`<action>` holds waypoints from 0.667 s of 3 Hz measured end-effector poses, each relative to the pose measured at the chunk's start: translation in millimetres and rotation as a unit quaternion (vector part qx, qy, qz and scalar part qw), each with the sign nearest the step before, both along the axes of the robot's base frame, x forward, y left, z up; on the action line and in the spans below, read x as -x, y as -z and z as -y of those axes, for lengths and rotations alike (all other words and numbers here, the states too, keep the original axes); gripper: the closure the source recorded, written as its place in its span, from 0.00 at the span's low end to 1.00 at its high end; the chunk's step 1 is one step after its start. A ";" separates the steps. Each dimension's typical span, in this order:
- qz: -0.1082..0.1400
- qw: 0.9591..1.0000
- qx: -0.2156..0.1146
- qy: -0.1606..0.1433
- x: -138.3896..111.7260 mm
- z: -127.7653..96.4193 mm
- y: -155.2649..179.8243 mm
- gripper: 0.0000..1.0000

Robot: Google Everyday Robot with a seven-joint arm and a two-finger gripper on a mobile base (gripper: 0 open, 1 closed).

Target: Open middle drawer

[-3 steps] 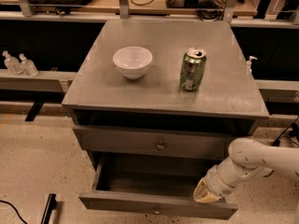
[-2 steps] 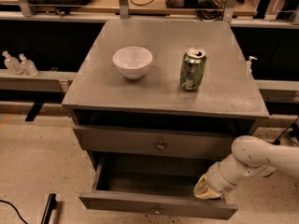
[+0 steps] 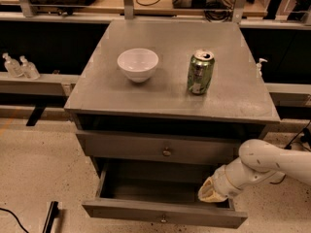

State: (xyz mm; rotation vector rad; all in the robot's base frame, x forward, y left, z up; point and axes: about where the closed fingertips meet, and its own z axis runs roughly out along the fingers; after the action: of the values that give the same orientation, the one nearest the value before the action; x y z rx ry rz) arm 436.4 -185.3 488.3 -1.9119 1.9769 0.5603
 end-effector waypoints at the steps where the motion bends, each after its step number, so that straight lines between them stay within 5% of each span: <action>1: 0.019 1.000 0.013 0.015 -8.0 -2.1 4.2 1.00; 2: 0.055 0.996 0.060 0.021 -12.3 -16.3 10.6 1.00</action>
Offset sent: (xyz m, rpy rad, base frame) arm 0.0410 0.0245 -0.0172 -0.2894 -0.3128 -0.1138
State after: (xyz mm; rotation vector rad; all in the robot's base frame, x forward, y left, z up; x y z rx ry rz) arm 448.7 -169.0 477.7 -1.9228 2.0161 0.3239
